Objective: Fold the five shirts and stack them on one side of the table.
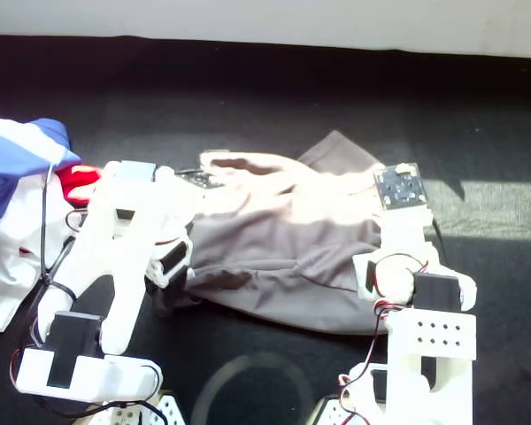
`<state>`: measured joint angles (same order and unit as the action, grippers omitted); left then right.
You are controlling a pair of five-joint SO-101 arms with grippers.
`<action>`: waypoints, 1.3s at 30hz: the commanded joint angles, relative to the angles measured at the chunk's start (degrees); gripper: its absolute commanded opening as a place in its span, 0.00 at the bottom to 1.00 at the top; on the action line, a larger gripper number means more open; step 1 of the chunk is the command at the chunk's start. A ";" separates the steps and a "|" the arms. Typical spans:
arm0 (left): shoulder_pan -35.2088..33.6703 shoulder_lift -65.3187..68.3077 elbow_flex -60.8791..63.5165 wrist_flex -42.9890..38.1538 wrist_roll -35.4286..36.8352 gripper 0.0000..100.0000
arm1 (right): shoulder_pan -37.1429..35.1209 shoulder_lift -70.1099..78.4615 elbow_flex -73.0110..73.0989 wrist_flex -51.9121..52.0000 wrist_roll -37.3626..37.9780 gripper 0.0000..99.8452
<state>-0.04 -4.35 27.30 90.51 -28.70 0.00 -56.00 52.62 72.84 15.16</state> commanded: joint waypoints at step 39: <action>-20.18 -2.15 -1.89 -0.44 -7.56 0.01 | -12.97 48.22 -39.08 6.55 -11.08 0.01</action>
<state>-19.74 -4.35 25.89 91.21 -36.09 -12.84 -0.44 17.71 79.08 4.26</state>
